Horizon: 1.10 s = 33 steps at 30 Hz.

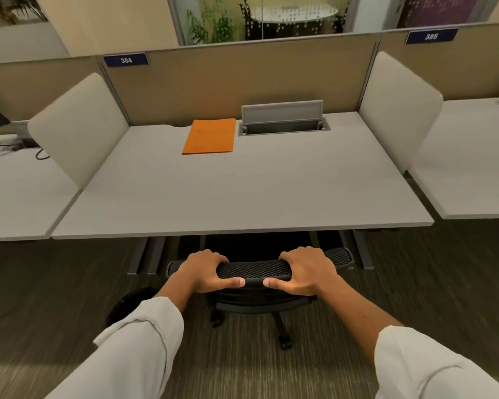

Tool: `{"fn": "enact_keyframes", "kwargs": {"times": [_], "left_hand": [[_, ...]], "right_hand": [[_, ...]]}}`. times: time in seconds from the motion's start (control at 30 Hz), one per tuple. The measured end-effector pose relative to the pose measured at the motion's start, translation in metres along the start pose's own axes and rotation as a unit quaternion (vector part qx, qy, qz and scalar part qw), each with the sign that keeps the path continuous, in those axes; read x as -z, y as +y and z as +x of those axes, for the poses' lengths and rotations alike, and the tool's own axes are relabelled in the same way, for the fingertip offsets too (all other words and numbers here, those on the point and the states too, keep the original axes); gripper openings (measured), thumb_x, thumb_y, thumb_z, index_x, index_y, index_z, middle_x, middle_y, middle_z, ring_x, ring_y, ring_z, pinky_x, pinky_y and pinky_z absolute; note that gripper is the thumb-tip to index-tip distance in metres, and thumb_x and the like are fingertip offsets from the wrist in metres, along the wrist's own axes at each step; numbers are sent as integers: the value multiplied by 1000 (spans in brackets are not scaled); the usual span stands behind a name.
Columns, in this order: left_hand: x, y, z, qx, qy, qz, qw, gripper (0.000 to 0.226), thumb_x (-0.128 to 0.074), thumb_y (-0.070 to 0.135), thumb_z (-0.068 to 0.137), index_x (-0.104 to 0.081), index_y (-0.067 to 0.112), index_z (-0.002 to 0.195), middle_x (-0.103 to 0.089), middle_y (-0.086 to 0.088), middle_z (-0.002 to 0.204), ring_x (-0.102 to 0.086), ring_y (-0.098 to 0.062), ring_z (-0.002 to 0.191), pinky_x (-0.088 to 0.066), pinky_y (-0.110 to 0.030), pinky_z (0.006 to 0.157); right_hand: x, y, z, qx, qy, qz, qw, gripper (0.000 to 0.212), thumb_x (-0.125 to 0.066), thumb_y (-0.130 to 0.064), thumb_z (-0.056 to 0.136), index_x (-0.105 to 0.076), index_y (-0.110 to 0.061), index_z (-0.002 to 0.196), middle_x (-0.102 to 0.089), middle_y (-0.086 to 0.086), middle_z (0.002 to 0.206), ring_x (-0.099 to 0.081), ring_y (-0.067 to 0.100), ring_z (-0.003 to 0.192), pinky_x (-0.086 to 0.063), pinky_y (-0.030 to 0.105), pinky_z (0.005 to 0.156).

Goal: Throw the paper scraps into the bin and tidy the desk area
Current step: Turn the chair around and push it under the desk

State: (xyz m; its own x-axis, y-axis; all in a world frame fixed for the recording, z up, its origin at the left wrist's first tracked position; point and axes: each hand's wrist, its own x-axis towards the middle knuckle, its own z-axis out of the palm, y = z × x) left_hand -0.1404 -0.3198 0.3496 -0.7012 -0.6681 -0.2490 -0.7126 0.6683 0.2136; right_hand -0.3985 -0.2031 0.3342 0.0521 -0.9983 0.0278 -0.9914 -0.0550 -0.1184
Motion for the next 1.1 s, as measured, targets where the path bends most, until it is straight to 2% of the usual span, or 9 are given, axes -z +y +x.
{"fn": "enact_keyframes", "kwargs": {"times": [0.2,0.3,0.37,0.4,0.47,0.53,0.6,0.83,1.1], "left_hand": [[12,-32,22,-5,-6,13,1000,117,-25,104,55,-60,25,134,-69,-1,124,-65,-17,100,-51,-33,84],[20,-50,34,-2,-21,10,1000,115,-24,105,55,-61,27,130,-71,5,109,-64,-13,92,-48,-29,76],[25,-60,42,-2,-31,8,999,112,-24,106,54,-64,28,123,-72,6,101,-64,-13,87,-48,-29,74],[28,-65,46,-2,-32,11,999,111,-25,106,54,-66,27,121,-73,5,100,-65,-14,88,-50,-31,76],[33,-76,55,-3,-36,21,999,113,-24,106,53,-66,25,120,-74,2,101,-67,-17,91,-53,-34,82],[36,-83,62,-7,-37,32,999,114,-24,106,51,-67,25,118,-74,2,98,-66,-17,89,-54,-35,82],[39,-90,68,-12,-42,32,999,110,-24,106,52,-68,25,112,-73,3,91,-65,-16,83,-54,-34,79],[37,-101,77,-11,-34,7,999,89,-34,104,56,-67,27,86,-67,7,71,-62,-13,68,-51,-31,68],[37,-106,82,-21,-50,0,999,99,-33,104,55,-67,27,106,-69,5,91,-64,-18,84,-52,-35,79]], "right_hand": [[-2,-7,33,-4,-8,2,1000,93,-17,-104,67,-62,-24,84,-58,-5,67,-57,19,64,-48,34,63],[-7,-11,54,-12,-8,3,1000,93,-17,-103,68,-62,-24,83,-59,-6,69,-57,19,65,-48,35,65],[-8,-13,67,-12,-6,-2,1000,94,-16,-103,69,-63,-23,84,-64,-5,72,-61,20,68,-53,40,74],[-9,-14,75,-14,-12,-11,1000,98,-15,-103,69,-67,-23,92,-70,-3,83,-65,21,79,-52,44,86],[-11,-15,87,-27,-48,-23,998,113,-11,-103,69,-64,-21,126,-70,3,127,-62,25,120,-36,53,112],[-12,-16,94,-41,-83,-23,995,121,-9,-103,68,-47,-21,149,-49,5,155,-41,24,146,-19,57,122],[-12,-19,103,-50,-106,-12,993,124,-7,-104,67,-33,-23,157,-34,4,165,-27,22,153,-12,56,125],[-7,-18,124,-82,-155,15,984,129,-1,-104,63,-17,-23,162,-17,1,170,-13,17,157,-7,54,127],[-5,-18,128,-101,-161,14,982,130,-2,-104,64,-16,-21,162,-17,0,170,-13,16,157,-7,52,127]]}}
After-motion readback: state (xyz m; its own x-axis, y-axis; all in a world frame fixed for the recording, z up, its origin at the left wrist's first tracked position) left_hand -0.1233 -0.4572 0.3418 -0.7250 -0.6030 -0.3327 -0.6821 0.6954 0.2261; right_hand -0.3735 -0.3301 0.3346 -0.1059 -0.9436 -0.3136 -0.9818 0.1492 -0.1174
